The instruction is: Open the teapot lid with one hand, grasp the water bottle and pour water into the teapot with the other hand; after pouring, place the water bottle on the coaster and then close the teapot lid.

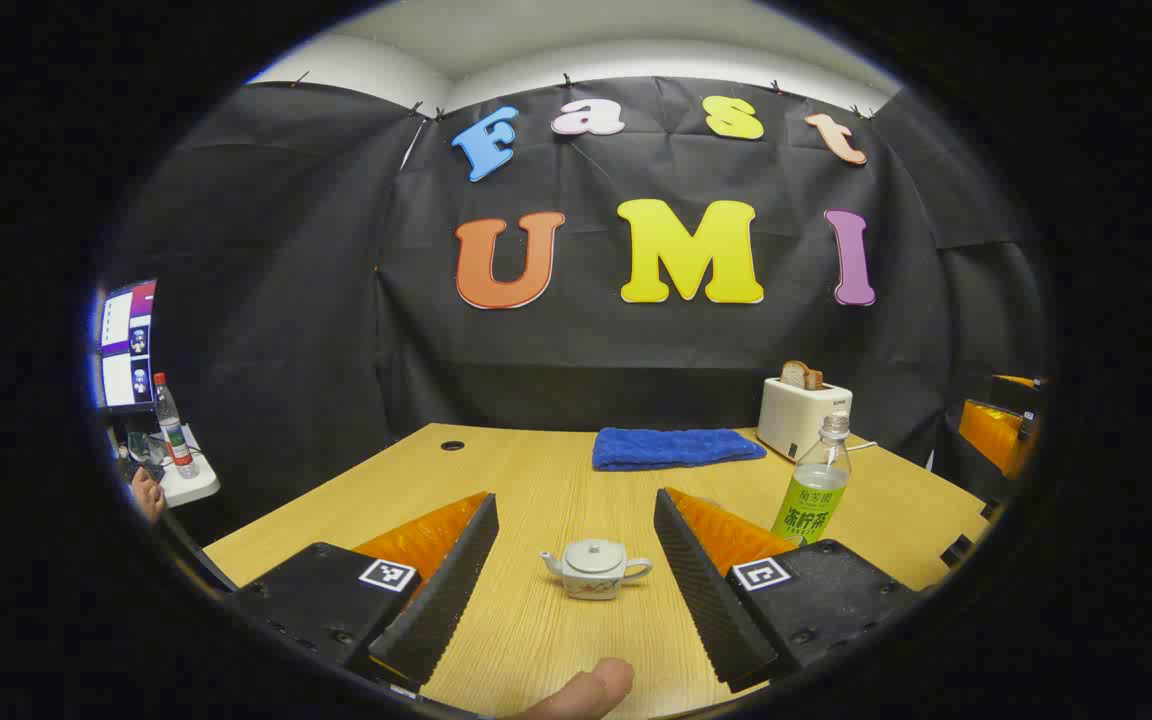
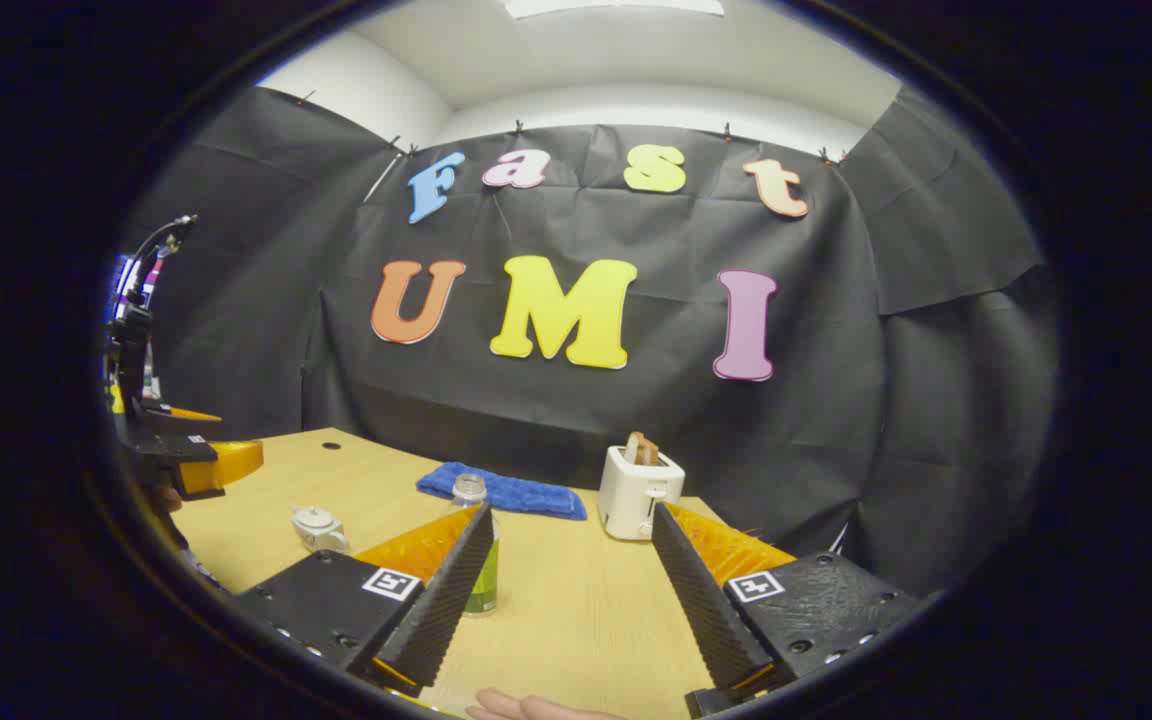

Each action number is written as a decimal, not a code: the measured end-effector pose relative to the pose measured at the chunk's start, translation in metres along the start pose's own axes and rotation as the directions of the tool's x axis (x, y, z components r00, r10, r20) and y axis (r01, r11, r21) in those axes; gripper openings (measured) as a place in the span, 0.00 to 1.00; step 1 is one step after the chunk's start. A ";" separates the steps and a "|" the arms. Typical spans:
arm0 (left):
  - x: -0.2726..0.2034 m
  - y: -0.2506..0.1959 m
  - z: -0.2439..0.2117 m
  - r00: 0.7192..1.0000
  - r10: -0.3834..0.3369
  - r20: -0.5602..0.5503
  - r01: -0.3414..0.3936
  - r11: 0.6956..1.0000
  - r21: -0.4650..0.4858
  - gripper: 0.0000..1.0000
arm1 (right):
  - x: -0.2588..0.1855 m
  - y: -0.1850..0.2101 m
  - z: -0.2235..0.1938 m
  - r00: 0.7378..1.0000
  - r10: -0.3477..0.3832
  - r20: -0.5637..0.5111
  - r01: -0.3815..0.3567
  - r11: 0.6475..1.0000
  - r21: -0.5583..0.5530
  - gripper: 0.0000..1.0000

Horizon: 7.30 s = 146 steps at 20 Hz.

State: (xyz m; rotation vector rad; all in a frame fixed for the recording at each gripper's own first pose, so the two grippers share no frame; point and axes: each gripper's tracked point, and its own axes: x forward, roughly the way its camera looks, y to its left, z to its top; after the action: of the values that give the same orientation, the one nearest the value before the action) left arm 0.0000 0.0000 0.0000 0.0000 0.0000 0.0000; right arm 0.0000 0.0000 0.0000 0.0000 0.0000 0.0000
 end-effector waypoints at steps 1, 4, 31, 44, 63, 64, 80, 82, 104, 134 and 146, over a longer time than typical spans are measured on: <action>0.000 0.000 0.000 1.000 -0.002 0.001 0.002 1.000 -0.001 0.99 | 0.001 -0.001 -0.001 1.000 -0.001 -0.005 0.001 1.000 0.002 0.96; 0.001 0.000 0.002 1.000 -0.005 0.010 0.005 1.000 -0.003 0.99 | 0.005 -0.003 -0.004 1.000 -0.007 -0.012 0.007 1.000 0.010 0.96; 0.105 -0.030 -0.083 0.992 -0.098 -0.074 0.094 0.994 -0.051 0.96 | 0.037 0.005 -0.026 0.999 -0.024 -0.022 0.024 1.000 0.005 0.96; 0.117 -0.016 -0.092 0.992 -0.086 -0.088 0.083 0.996 -0.041 0.27 | 0.053 0.030 -0.058 0.996 0.012 -0.087 -0.012 1.000 0.007 0.98; 0.063 -0.010 -0.033 0.992 -0.123 -0.038 0.121 0.991 -0.064 0.05 | 0.063 0.090 -0.090 0.979 0.166 -0.114 -0.156 0.983 0.094 0.96; 0.058 -0.008 -0.028 0.991 -0.126 -0.039 0.123 0.990 -0.076 0.05 | 0.065 0.096 -0.094 0.977 0.179 -0.117 -0.167 0.980 0.106 0.98; -0.004 0.004 -0.002 0.981 -0.188 -0.043 0.187 0.982 -0.034 0.05 | 0.138 0.118 -0.138 0.980 0.099 -0.173 -0.056 0.970 0.236 0.87; 0.000 0.011 -0.008 0.980 -0.188 -0.066 0.184 0.981 -0.052 0.05 | 0.140 0.116 -0.134 0.983 0.072 -0.171 -0.034 0.976 0.213 0.77; -0.008 0.083 -0.003 0.986 -0.159 -0.051 0.156 0.986 -0.059 0.05 | 0.135 0.165 -0.111 0.959 -0.087 -0.271 -0.125 0.727 -0.675 0.73; -0.011 0.107 -0.005 0.991 -0.116 -0.067 0.114 0.993 -0.031 0.05 | 0.147 0.212 -0.078 0.996 0.000 0.085 0.084 -0.117 -0.989 0.73; -0.009 0.108 -0.007 0.991 -0.114 -0.077 0.112 0.993 -0.033 0.05 | 0.153 0.219 -0.061 0.989 0.027 0.146 0.148 -0.257 -0.955 0.73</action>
State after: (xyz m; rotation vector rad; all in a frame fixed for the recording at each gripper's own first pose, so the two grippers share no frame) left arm -0.0095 0.1078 -0.0072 -0.0285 0.0786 -0.1131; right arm 0.1530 0.2185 -0.0607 -1.8292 -0.1278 -0.1147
